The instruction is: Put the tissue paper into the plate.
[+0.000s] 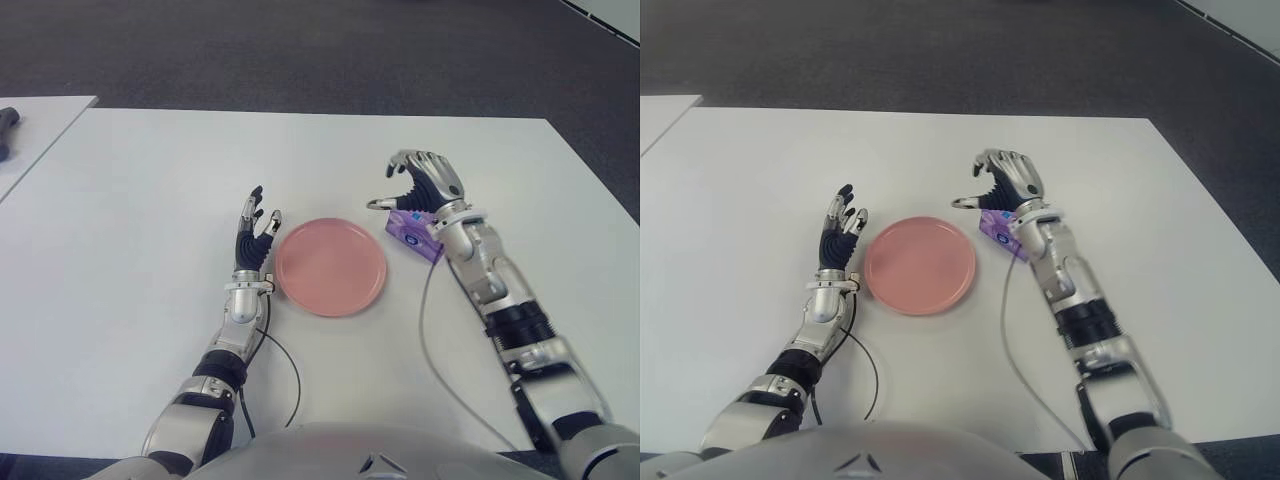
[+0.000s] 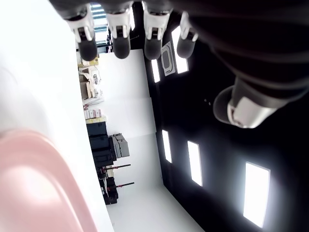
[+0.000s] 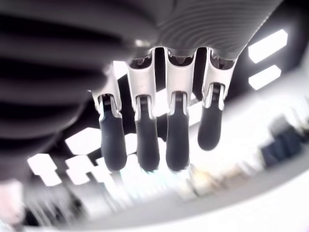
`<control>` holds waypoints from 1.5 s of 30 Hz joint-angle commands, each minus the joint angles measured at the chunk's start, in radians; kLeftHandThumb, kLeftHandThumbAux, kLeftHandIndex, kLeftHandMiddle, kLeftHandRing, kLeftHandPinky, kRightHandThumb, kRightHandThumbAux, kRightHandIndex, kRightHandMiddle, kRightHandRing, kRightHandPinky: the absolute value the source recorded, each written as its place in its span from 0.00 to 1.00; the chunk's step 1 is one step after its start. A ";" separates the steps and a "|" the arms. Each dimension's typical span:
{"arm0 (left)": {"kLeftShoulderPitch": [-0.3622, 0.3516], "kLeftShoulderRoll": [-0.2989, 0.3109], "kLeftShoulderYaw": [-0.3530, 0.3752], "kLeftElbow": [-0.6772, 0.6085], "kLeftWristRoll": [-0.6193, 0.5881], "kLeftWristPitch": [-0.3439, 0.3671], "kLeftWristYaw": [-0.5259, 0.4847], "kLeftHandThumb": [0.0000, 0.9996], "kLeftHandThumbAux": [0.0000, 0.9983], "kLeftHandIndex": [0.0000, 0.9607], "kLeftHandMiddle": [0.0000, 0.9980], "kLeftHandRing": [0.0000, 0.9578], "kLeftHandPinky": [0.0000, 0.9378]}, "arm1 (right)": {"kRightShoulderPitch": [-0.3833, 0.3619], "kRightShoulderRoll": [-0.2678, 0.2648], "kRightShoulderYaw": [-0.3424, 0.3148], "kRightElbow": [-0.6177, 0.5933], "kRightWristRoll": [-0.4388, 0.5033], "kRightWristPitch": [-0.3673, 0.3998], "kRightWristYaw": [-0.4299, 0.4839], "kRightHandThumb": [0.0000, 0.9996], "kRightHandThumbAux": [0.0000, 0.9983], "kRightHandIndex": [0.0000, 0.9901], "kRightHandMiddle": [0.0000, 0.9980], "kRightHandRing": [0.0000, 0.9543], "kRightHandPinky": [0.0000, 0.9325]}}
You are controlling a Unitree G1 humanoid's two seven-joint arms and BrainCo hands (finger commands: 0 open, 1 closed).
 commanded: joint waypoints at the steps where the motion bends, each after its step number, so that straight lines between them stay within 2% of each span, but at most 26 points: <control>1: 0.093 0.002 -0.017 0.065 0.036 -0.013 0.015 0.00 0.46 0.00 0.00 0.00 0.00 | -0.040 -0.056 0.028 0.042 -0.051 0.009 0.037 0.47 0.16 0.01 0.01 0.01 0.01; 6: 0.095 0.005 -0.019 0.064 0.035 -0.018 0.007 0.00 0.46 0.00 0.00 0.00 0.00 | -0.044 -0.094 0.023 0.039 -0.026 -0.005 0.101 0.41 0.10 0.00 0.00 0.00 0.00; 15: 0.092 0.004 -0.018 0.070 0.025 -0.017 -0.009 0.00 0.45 0.00 0.00 0.00 0.00 | -0.108 -0.154 0.011 0.088 0.024 -0.016 0.227 0.38 0.06 0.00 0.00 0.00 0.00; 20: 0.091 0.000 -0.016 0.069 0.016 -0.010 -0.019 0.00 0.45 0.00 0.00 0.00 0.00 | -0.134 -0.174 0.006 0.073 0.032 0.029 0.314 0.37 0.06 0.00 0.00 0.00 0.00; 23: 0.093 -0.004 -0.014 0.065 0.010 -0.003 -0.029 0.00 0.46 0.00 0.00 0.00 0.00 | -0.138 -0.188 0.022 0.056 0.003 0.066 0.358 0.35 0.06 0.00 0.00 0.00 0.00; 30: 0.096 -0.008 -0.012 0.059 0.006 0.008 -0.040 0.01 0.46 0.00 0.00 0.00 0.00 | -0.138 -0.211 0.044 0.042 -0.038 0.087 0.396 0.31 0.06 0.00 0.00 0.00 0.00; 36: 0.095 -0.009 -0.012 0.061 0.010 0.012 -0.033 0.00 0.46 0.00 0.00 0.00 0.00 | -0.083 -0.230 0.044 -0.067 -0.072 0.133 0.456 0.31 0.09 0.00 0.00 0.00 0.00; 45: 0.083 -0.012 -0.007 0.077 0.004 0.018 -0.035 0.00 0.47 0.00 0.00 0.00 0.00 | -0.082 -0.251 0.028 -0.155 -0.052 0.171 0.605 0.32 0.11 0.00 0.00 0.00 0.00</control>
